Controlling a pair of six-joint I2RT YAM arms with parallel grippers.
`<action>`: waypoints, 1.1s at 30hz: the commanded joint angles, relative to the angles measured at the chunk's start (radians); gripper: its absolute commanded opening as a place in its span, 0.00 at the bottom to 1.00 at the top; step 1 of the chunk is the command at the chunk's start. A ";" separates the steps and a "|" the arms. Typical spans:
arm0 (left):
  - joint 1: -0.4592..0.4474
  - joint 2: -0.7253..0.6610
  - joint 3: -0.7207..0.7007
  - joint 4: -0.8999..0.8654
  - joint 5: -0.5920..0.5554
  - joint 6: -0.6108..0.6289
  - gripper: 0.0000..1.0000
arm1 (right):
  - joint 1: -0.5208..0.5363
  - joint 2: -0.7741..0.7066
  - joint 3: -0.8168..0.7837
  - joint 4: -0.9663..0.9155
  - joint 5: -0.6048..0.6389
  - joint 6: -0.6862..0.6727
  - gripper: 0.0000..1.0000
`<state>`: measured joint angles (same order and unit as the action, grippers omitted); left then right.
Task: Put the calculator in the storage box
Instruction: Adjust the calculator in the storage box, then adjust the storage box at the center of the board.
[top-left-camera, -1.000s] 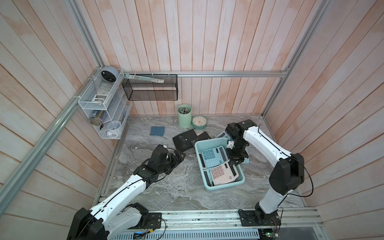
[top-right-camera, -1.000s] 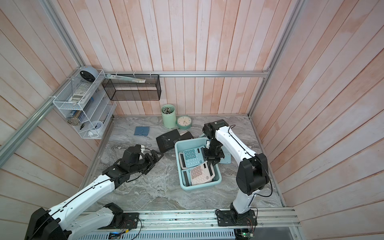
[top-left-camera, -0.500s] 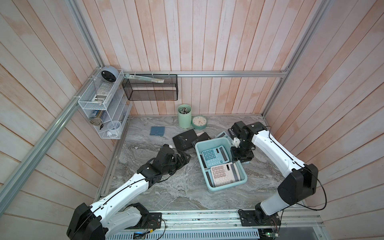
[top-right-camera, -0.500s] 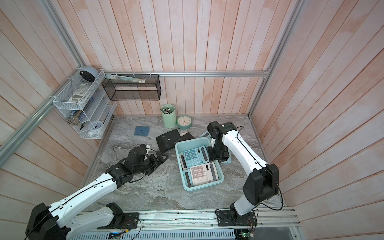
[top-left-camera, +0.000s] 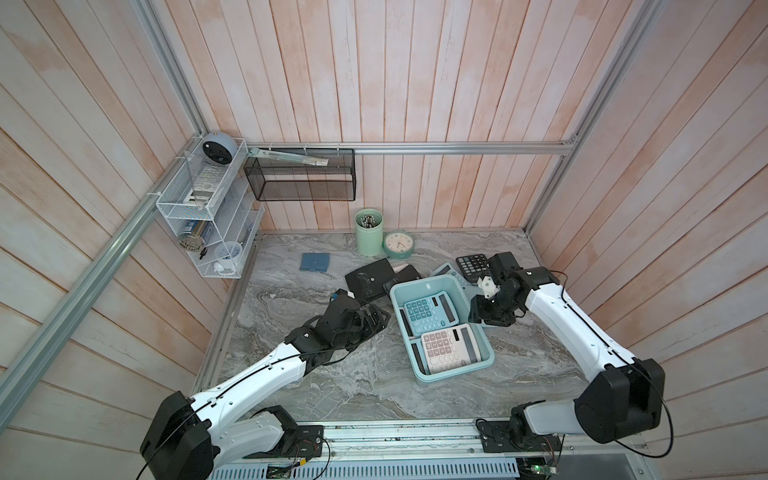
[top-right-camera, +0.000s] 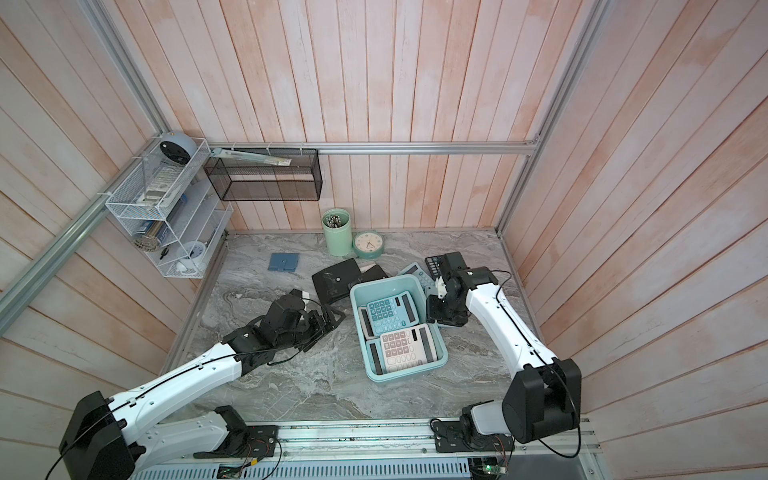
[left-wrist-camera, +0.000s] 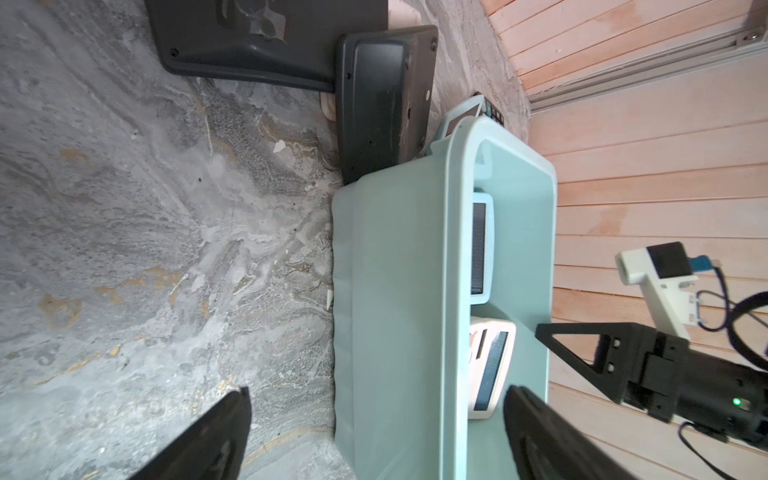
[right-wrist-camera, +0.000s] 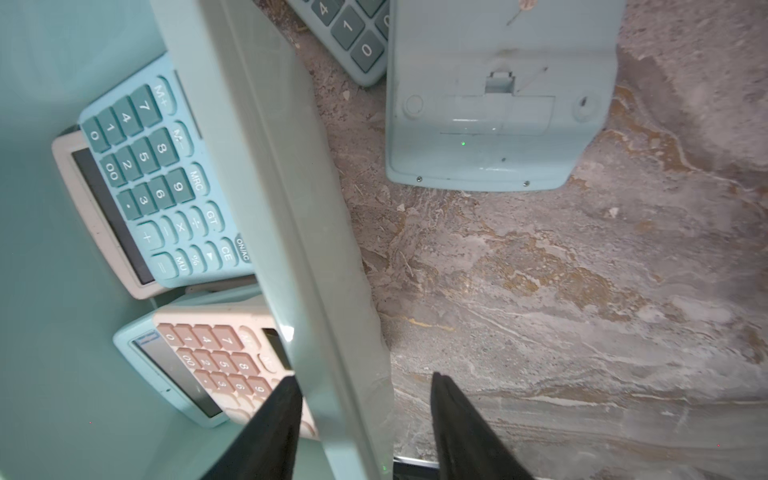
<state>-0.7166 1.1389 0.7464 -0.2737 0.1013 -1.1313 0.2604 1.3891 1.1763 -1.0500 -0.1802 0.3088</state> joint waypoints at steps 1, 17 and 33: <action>-0.004 0.004 0.012 0.072 0.009 -0.012 1.00 | -0.001 -0.001 -0.039 0.122 -0.169 -0.019 0.57; 0.152 -0.143 -0.066 -0.079 -0.001 0.048 1.00 | 0.320 -0.006 -0.101 0.371 -0.231 0.179 0.58; 0.373 -0.106 0.086 -0.310 0.016 0.262 1.00 | -0.180 -0.317 -0.289 0.491 -0.074 0.270 0.68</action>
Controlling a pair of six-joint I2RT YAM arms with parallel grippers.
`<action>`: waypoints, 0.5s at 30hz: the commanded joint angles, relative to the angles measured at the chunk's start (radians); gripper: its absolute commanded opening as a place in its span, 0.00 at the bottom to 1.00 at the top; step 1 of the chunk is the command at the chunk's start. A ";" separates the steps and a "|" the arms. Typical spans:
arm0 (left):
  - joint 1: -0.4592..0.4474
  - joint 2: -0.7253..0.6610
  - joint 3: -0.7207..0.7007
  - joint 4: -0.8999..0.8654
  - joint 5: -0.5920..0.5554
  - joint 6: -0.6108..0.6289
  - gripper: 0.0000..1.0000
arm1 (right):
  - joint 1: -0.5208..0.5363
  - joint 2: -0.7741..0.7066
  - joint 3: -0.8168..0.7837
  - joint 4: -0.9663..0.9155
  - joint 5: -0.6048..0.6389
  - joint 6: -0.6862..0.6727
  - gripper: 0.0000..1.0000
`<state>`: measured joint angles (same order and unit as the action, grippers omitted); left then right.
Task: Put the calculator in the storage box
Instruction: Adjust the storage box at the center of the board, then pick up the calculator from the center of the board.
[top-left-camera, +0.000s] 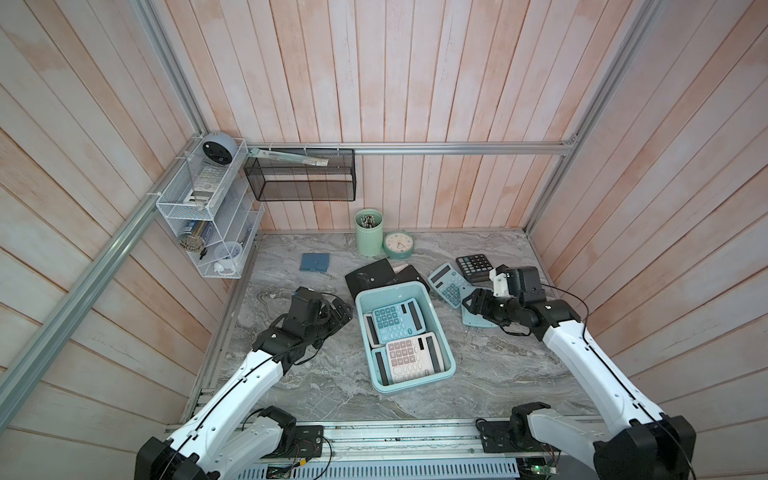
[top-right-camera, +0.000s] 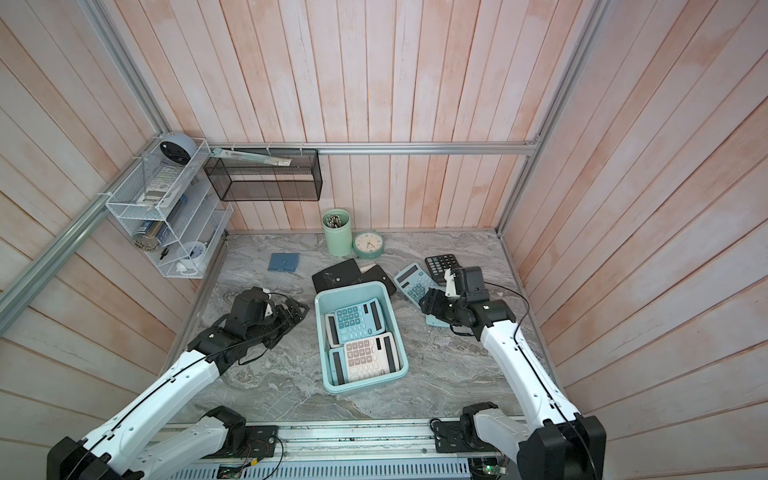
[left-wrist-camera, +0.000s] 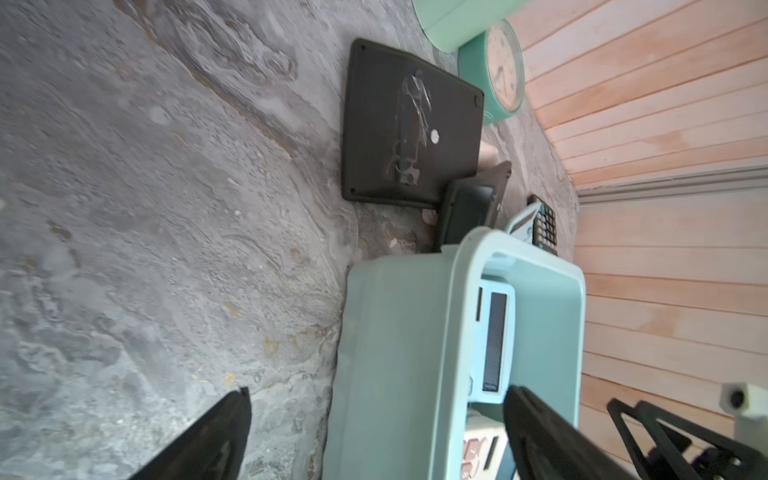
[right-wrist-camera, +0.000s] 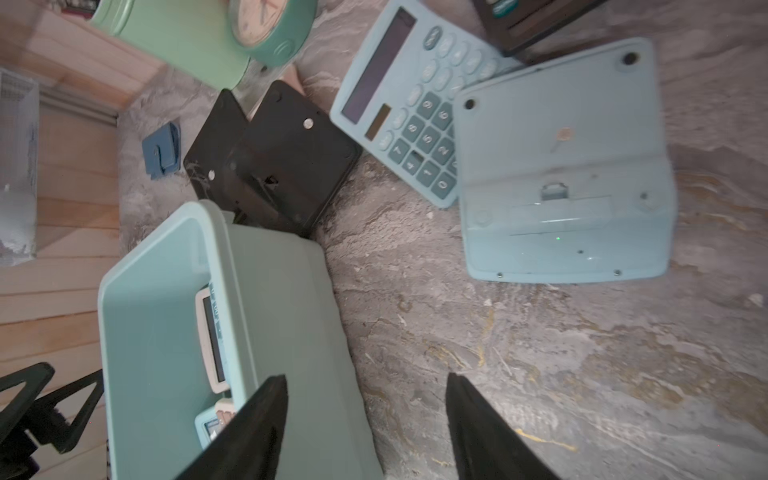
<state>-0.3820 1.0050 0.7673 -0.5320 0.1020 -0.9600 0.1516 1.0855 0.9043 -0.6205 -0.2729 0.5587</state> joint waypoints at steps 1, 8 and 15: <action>0.052 0.042 0.080 -0.052 0.020 0.102 1.00 | -0.090 -0.013 -0.020 0.065 0.018 0.021 0.68; 0.127 0.189 0.185 -0.010 0.090 0.136 1.00 | -0.188 0.057 -0.046 0.203 -0.002 0.055 0.70; 0.125 0.221 0.150 0.096 0.176 0.072 1.00 | -0.314 0.185 -0.083 0.427 -0.034 0.269 0.68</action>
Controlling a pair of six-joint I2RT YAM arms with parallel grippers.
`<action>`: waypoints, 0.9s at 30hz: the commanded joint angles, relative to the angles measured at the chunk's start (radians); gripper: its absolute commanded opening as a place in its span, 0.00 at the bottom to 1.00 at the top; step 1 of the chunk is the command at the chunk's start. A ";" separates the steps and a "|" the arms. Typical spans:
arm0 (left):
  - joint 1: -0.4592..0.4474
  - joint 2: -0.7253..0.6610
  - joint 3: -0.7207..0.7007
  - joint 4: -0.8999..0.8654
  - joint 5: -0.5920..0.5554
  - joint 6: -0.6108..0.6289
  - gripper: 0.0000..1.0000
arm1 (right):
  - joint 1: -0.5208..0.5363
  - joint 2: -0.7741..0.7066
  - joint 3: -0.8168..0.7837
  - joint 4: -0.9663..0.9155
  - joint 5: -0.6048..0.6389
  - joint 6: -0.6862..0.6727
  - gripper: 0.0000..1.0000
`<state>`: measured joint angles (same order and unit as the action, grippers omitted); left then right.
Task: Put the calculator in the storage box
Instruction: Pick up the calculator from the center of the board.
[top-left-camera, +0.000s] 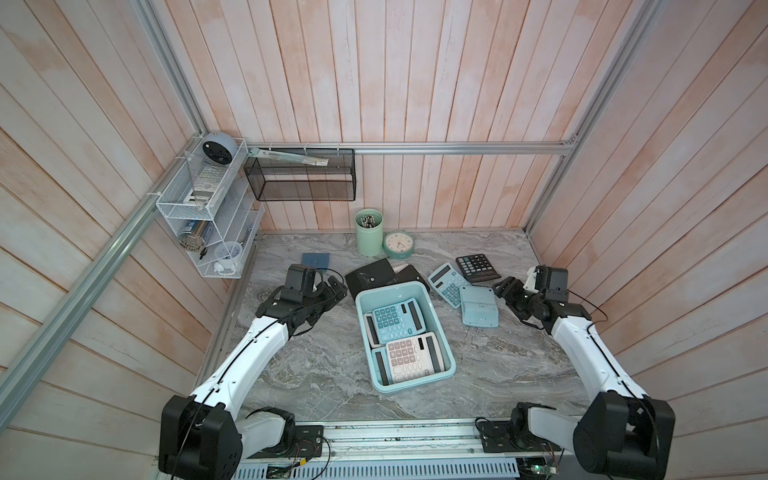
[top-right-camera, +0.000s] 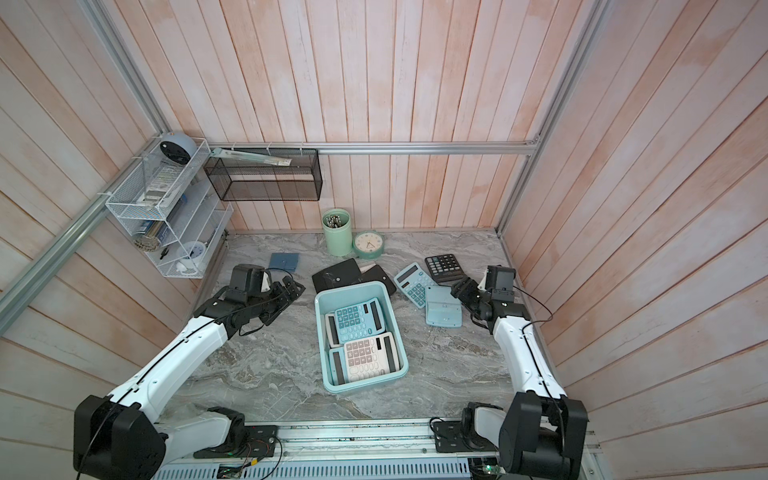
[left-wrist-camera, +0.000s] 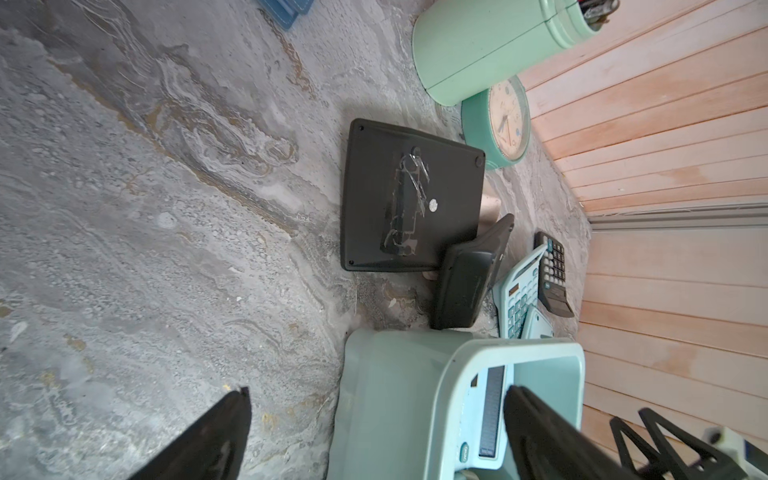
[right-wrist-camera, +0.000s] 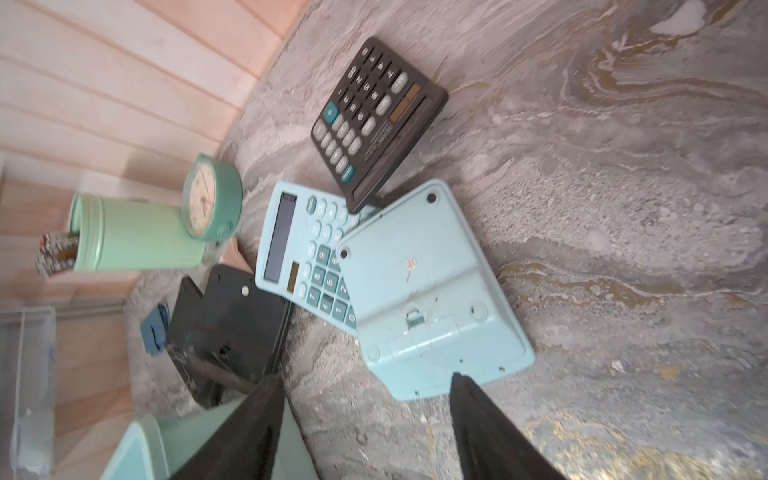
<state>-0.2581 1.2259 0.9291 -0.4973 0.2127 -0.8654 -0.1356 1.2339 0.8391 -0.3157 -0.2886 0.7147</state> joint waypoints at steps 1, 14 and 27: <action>-0.002 -0.009 -0.021 0.068 0.076 -0.034 1.00 | -0.031 0.053 -0.017 0.145 -0.026 0.132 0.68; -0.147 -0.303 -0.128 -0.052 -0.071 -0.085 1.00 | 0.251 0.007 0.121 0.058 -0.155 -0.019 0.62; -0.208 -0.195 -0.184 0.093 -0.051 -0.123 1.00 | 0.708 0.083 0.274 -0.291 -0.040 -0.229 0.57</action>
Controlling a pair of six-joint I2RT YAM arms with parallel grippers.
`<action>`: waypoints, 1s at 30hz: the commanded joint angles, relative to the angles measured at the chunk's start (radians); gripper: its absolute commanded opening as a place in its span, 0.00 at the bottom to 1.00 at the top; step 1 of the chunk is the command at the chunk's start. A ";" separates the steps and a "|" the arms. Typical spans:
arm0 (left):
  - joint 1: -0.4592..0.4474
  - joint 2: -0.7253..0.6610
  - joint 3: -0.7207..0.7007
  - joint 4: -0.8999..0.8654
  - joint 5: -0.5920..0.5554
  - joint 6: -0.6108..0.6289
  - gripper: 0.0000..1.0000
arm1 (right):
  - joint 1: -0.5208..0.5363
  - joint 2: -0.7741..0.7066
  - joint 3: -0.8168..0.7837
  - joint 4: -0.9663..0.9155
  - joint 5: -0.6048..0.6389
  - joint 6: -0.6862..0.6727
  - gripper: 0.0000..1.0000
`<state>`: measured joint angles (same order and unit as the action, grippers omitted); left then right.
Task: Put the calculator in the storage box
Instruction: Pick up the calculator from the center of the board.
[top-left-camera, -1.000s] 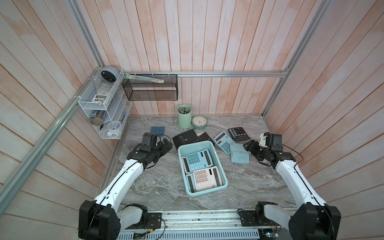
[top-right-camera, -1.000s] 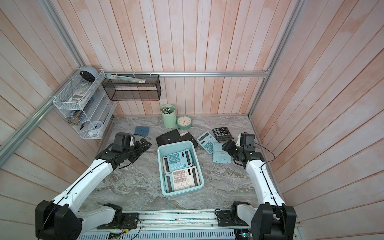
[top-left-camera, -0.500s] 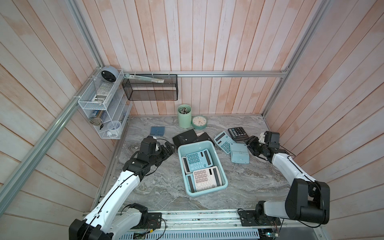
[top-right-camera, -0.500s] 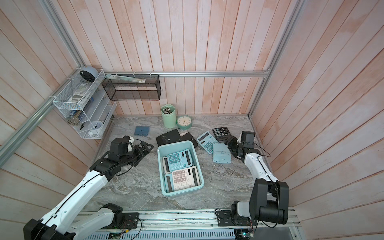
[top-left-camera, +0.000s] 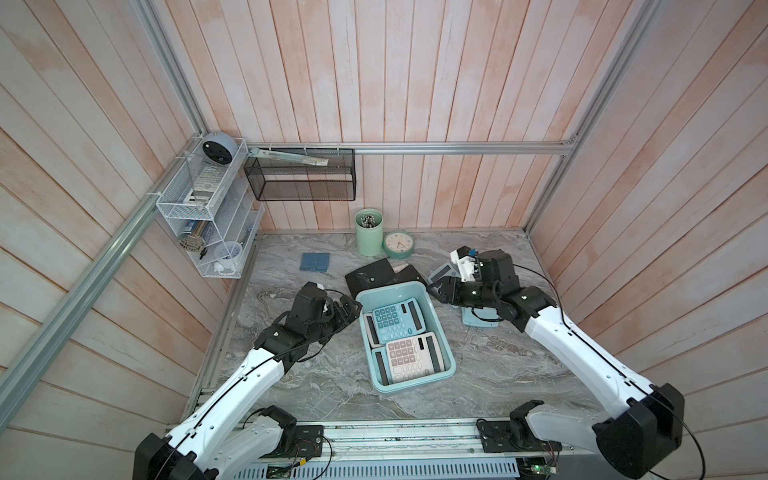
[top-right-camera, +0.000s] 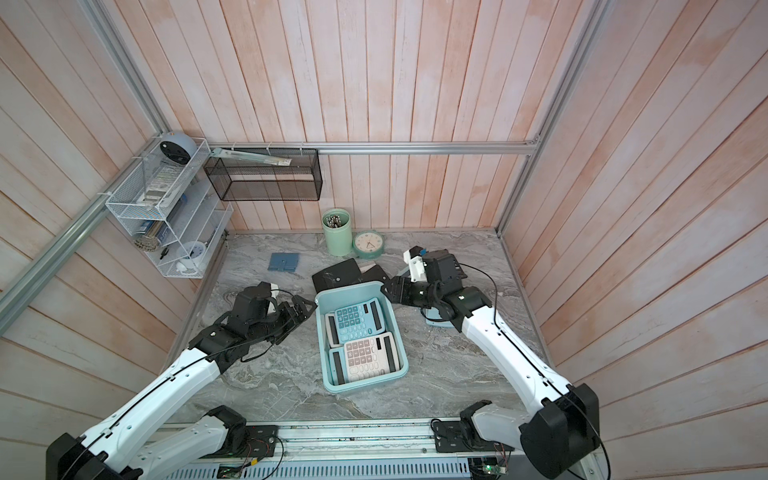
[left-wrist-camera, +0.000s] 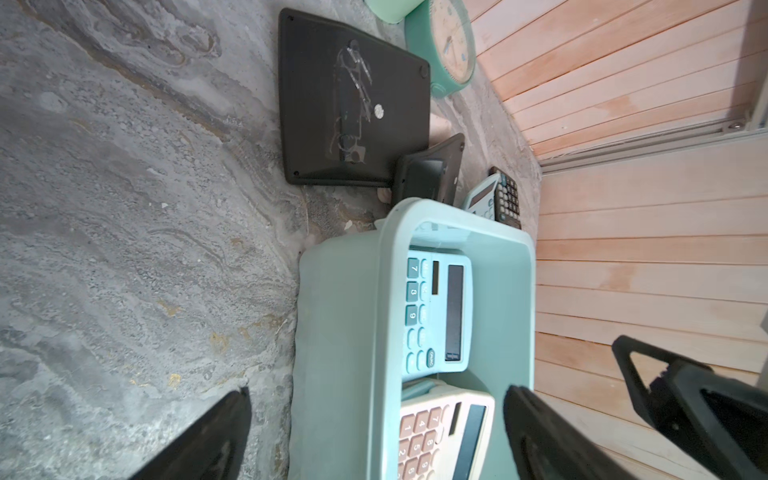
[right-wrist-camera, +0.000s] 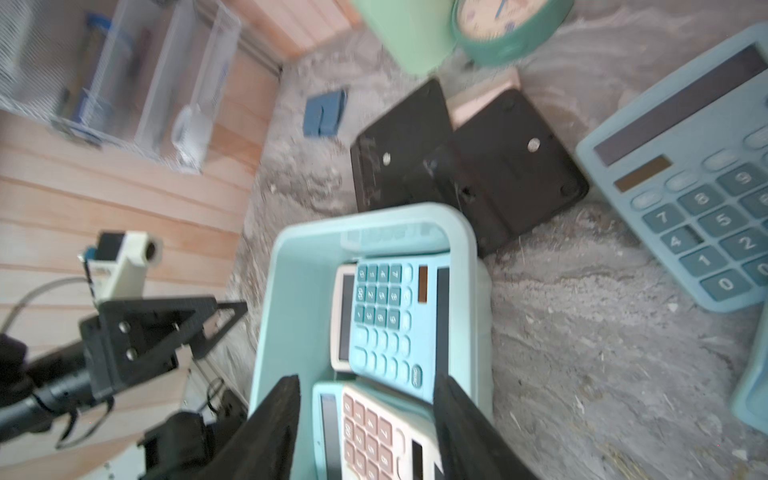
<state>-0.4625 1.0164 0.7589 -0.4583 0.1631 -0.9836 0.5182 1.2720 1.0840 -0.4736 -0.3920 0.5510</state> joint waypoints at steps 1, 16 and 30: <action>-0.003 0.022 -0.013 0.057 0.000 -0.003 1.00 | 0.074 0.069 0.037 -0.147 0.071 -0.071 0.57; -0.007 0.111 -0.044 0.133 0.003 -0.012 1.00 | 0.236 0.500 0.339 -0.431 0.065 -0.166 0.40; -0.006 0.136 -0.043 0.132 -0.023 -0.010 1.00 | 0.246 0.589 0.413 -0.437 0.154 -0.161 0.32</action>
<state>-0.4660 1.1454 0.7280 -0.3431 0.1562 -0.9920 0.7681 1.8374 1.4868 -0.9489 -0.2970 0.3885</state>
